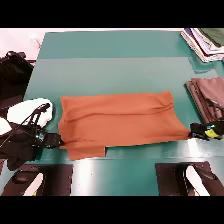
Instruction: Fold the shirts.
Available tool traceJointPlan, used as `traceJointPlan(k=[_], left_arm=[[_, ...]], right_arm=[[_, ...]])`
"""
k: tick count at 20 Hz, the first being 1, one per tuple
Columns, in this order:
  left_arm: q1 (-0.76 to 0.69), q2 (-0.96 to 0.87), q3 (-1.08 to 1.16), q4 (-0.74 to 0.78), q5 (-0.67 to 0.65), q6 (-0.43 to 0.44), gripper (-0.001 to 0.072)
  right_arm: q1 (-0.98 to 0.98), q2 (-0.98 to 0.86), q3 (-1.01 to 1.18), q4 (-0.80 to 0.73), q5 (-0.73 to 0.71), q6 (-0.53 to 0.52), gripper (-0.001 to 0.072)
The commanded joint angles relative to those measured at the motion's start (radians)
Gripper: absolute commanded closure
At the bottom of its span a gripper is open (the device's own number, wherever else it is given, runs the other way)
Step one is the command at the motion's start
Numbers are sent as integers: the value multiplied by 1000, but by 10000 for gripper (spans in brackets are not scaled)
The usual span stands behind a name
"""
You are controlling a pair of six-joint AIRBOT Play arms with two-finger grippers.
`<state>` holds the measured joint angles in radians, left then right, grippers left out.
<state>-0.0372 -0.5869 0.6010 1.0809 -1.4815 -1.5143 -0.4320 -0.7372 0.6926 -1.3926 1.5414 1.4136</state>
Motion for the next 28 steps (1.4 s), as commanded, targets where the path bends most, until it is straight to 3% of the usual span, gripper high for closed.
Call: traceJointPlan(k=[1, 3, 11, 17, 18, 19, 20, 22, 23, 25, 26, 28], left_arm=[[1, -23, 62, -4, 51, 21, 688], [1, -102, 127, 13, 130, 48, 688], [1, -519, 350, 21, 341, 134, 685], [1, -602, 380, 19, 438, 131, 682], [1, -601, 382, 19, 449, 118, 590], [1, -600, 382, 18, 461, 94, 254], [1, -600, 387, 18, 466, 64, 101], [1, -600, 414, 19, 446, 55, 103], [0, -600, 426, 10, 431, 55, 209], [0, -601, 431, -38, 402, 57, 600], [0, -601, 431, -64, 397, 57, 683], [-31, -602, 431, -90, 414, 56, 684]], right_arm=[[3, 19, 82, -12, 10, 11, 692], [14, -67, 132, 66, -10, 11, 692], [215, -509, 436, 86, -125, 72, 692], [226, -706, 670, 180, -129, 79, 690], [225, -727, 704, 197, -129, 79, 651], [217, -743, 734, 205, -129, 78, 467], [203, -756, 761, 228, -127, 67, 391], [150, -762, 781, 297, -105, -12, 370], [119, -762, 779, 302, -84, -33, 317], [50, -762, 735, 303, -45, -71, 212], [14, -762, 689, 310, -46, -79, 147], [-49, -774, 576, 399, -61, -145, 102]])
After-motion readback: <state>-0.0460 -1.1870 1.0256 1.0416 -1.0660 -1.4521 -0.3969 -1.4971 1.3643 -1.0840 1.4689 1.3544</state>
